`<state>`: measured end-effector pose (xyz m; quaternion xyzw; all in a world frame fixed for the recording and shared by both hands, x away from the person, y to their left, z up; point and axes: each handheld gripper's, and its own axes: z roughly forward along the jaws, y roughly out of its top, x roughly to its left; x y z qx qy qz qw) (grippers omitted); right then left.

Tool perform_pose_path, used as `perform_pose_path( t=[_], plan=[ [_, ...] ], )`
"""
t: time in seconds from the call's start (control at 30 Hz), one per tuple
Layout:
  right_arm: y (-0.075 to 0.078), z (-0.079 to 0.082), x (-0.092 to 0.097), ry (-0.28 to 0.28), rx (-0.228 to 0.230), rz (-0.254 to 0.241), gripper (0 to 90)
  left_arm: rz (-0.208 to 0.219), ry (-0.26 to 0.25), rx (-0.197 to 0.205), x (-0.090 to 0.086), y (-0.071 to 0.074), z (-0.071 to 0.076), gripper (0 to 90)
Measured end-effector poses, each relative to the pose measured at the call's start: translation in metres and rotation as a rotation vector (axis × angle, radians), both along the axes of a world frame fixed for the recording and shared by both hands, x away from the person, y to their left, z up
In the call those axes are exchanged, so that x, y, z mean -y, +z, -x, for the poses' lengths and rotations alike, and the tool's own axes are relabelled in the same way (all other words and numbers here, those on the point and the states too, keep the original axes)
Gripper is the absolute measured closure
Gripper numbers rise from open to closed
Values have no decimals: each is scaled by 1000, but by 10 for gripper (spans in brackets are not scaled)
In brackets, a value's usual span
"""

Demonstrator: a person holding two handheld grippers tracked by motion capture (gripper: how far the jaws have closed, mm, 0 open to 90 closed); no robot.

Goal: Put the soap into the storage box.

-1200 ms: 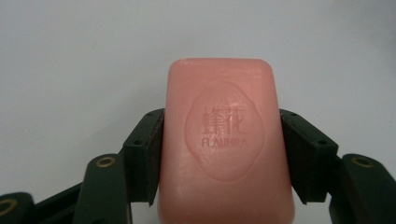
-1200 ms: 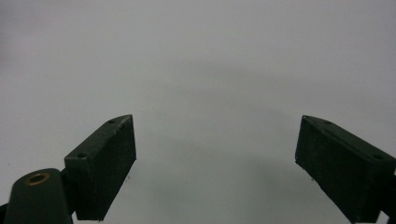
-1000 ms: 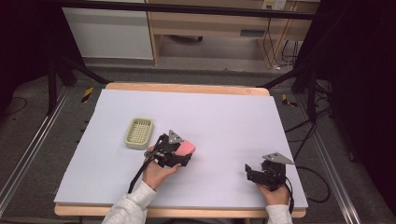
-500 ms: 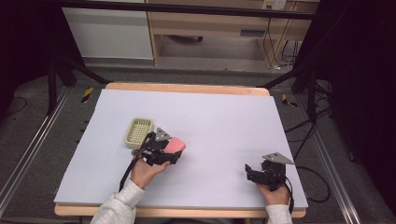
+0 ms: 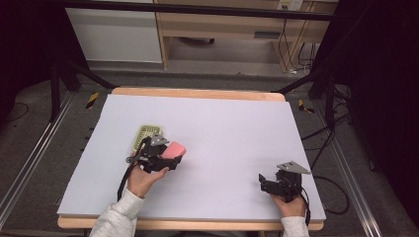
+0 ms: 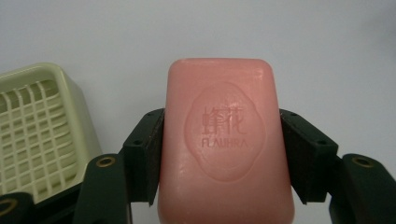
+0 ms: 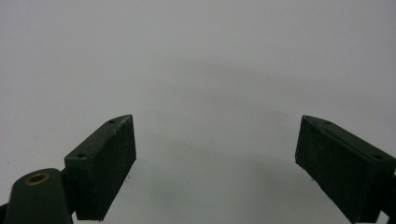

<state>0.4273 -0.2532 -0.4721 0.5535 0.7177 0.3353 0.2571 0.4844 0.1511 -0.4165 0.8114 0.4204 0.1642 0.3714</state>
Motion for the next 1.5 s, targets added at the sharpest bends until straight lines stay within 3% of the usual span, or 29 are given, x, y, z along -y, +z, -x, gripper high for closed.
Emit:
perform_pose_path(
  t=[1.5],
  plan=[
    [0, 0, 0, 4, 1, 4, 126, 67, 154, 48, -56, 24, -24, 373]
  ],
)
